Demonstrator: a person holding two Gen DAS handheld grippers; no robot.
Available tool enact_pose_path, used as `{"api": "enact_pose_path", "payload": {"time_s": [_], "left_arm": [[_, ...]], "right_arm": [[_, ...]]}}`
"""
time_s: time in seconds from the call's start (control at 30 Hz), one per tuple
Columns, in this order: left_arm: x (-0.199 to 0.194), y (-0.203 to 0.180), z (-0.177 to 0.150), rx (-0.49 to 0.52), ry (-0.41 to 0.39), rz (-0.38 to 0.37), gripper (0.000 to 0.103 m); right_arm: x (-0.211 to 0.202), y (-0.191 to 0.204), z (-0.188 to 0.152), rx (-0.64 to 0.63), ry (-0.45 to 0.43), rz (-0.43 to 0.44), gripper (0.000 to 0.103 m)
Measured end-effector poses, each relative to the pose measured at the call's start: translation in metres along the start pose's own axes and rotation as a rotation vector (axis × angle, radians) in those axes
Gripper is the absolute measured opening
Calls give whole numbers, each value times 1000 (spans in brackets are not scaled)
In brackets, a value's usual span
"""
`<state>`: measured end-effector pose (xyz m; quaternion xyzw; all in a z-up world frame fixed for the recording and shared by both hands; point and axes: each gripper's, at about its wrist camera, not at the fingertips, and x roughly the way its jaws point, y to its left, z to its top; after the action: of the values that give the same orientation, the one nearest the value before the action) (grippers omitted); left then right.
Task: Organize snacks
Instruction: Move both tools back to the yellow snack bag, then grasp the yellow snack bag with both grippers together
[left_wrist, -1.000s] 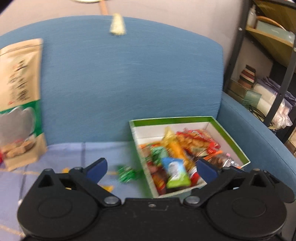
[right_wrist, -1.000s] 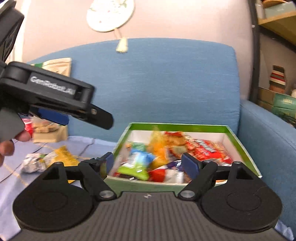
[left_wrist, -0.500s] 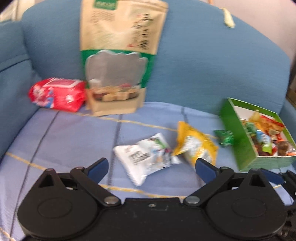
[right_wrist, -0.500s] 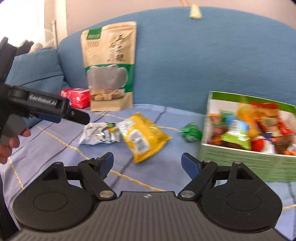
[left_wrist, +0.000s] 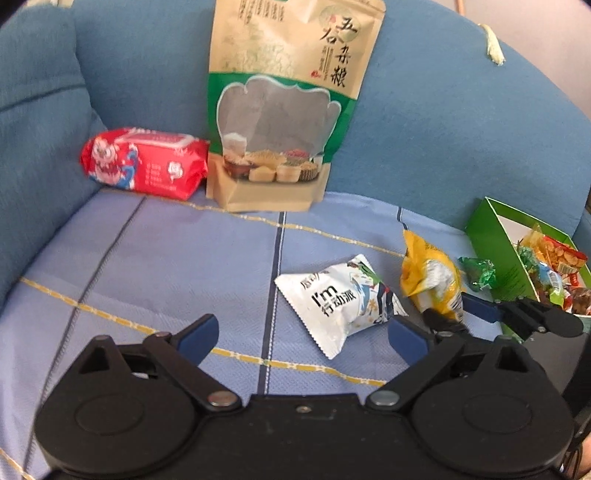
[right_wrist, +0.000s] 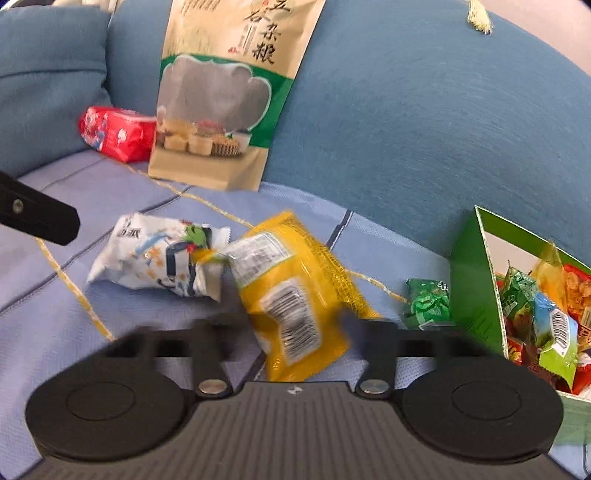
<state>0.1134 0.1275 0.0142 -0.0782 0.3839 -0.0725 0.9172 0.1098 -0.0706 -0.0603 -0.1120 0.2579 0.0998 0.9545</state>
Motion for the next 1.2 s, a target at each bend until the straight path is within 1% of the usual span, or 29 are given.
{"api": "enact_pose_path", "payload": {"time_s": [0.03,0.13,0.23,0.33,0.4,0.43,0.5,0.53,0.6,0.7,0.73,0.8,0.87,0.93,0.97,1.0,1.03,1.07,1.13,1.2], "left_arm": [[2,0,0,-1,4,-2,103],[3,-8,0,11,12,-15,103],[-1,-20,0,0,21,-86,103],[-6,-37,-1,-1,43,-180,103],[-8,-50,-3,25,59,-225,103],[-8,-56,-6,43,72,-239,103],[-6,-66,-12,78,96,-259,103],[-3,-70,-15,96,112,-262,103],[3,-74,-20,108,145,-260,103],[13,-76,-24,89,178,-274,103],[16,-76,-23,79,191,-277,102],[23,-77,-21,74,204,-289,94],[29,-79,-20,91,215,-276,91],[34,-80,-18,117,223,-262,90],[37,-80,-16,122,224,-261,88],[39,-79,-15,121,225,-271,75],[41,-79,-15,119,230,-288,69],[42,-79,-14,109,233,-307,58],[41,-81,-15,93,227,-305,55],[36,-83,-15,92,213,-317,42]], "right_arm": [[-4,-3,-1,4,-5,14,56],[-27,-13,-8,14,-19,63,47],[-52,-14,-19,-13,-21,121,41],[-76,-11,-33,-37,10,179,41],[-90,-10,-43,-24,30,241,47],[-96,-12,-47,-3,19,263,54],[-104,-16,-54,50,20,276,79],[-105,-19,-57,72,28,271,103],[-105,-20,-61,77,35,259,103],[-99,-21,-64,57,63,247,103],[-95,-22,-65,65,68,250,103],[-88,-26,-63,111,81,265,103],[-83,-29,-64,154,81,274,103],[-72,-31,-62,173,89,271,103],[-68,-30,-62,183,95,269,103],[-65,-29,-62,191,94,269,103],[-64,-28,-62,192,82,271,95],[-64,-27,-62,194,75,273,89],[-68,-26,-61,213,70,285,78],[-74,-28,-60,227,62,296,67]]}}
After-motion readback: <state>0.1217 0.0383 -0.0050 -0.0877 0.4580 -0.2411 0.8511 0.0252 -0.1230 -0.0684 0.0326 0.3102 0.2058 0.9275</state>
